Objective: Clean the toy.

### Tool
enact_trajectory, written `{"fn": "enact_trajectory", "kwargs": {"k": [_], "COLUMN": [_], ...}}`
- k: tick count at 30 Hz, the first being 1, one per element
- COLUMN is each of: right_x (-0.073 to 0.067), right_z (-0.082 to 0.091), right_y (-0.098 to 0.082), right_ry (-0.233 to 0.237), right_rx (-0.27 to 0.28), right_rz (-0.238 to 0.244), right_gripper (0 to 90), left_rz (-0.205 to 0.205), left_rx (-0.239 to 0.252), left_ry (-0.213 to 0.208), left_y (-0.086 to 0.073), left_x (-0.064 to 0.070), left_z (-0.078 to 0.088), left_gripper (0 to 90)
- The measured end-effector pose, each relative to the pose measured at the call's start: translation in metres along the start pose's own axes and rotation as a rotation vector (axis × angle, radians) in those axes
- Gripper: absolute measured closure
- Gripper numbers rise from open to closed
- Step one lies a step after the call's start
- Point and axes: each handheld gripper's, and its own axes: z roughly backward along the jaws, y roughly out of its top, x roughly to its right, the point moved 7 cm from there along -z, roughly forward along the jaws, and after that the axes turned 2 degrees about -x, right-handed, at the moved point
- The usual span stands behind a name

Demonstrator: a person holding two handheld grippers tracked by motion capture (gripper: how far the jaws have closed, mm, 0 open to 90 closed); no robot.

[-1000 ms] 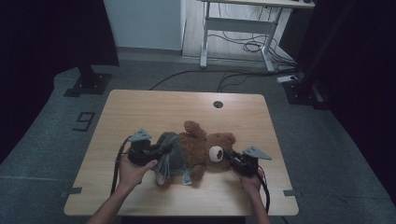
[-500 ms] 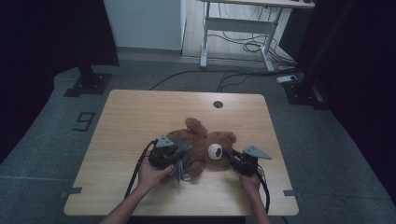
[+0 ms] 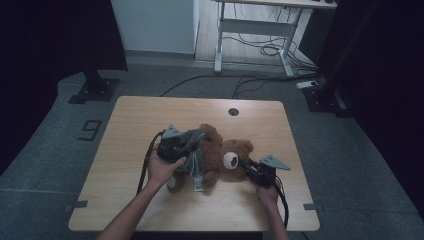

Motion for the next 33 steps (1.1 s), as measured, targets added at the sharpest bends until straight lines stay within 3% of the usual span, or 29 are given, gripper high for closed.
{"fn": "enact_trajectory", "kwargs": {"k": [5,9,11,14,18,21,22,24,26,27,29,32,33], "right_x": [0.0,-0.001,-0.001,-0.002,-0.002,0.002,0.004,0.004,0.003,0.003,0.001,-0.003,-0.003], "right_z": [0.001,0.001,0.002,0.006,0.017,0.03,0.034,0.034,0.02,0.02,0.005,-0.022,-0.022], "right_y": [0.0,0.0,0.0,0.002,0.009,0.024,0.036,0.041,0.059,0.059,0.066,0.063,0.063], "right_ry": [-0.003,-0.001,0.004,0.012,0.026,0.004,-0.004,-0.008,-0.001,-0.001,0.023,0.047,0.047], "right_rx": [-0.002,-0.004,-0.005,-0.004,0.0,0.04,0.047,0.041,-0.003,-0.003,-0.057,-0.183,-0.183], "right_rz": [0.014,0.017,0.016,0.013,0.009,-0.022,-0.037,-0.032,-0.035,-0.035,-0.043,-0.047,-0.047], "right_gripper": [70.5,69.7,67.3,56.6,42.2,32.1,24.7,22.5,14.7,14.7,12.2,6.9,6.9], "left_rz": [0.021,0.022,0.046,0.067,0.06,0.048,0.043,0.034,0.039,0.042,0.046,0.045,0.049], "left_rx": [-0.087,-0.142,-0.164,-0.162,-0.134,-0.111,-0.106,-0.102,-0.096,-0.093,-0.084,-0.073,-0.068], "left_ry": [0.03,0.018,-0.016,-0.044,-0.049,-0.044,-0.042,-0.042,-0.048,-0.05,-0.052,-0.059,-0.063], "left_y": [0.005,-0.006,-0.012,-0.021,-0.031,-0.038,-0.04,-0.043,-0.045,-0.046,-0.048,-0.052,-0.053], "left_x": [-0.003,-0.005,-0.007,-0.008,-0.005,0.0,0.001,0.003,0.004,0.004,0.005,0.006,0.007], "left_z": [-0.034,-0.047,-0.048,-0.045,-0.04,-0.036,-0.035,-0.032,-0.03,-0.03,-0.029,-0.026,-0.025], "left_gripper": [77.0,77.1,77.7,78.6,79.2,79.4,79.4,79.4,79.4,79.4,79.5,79.4,79.4]}}
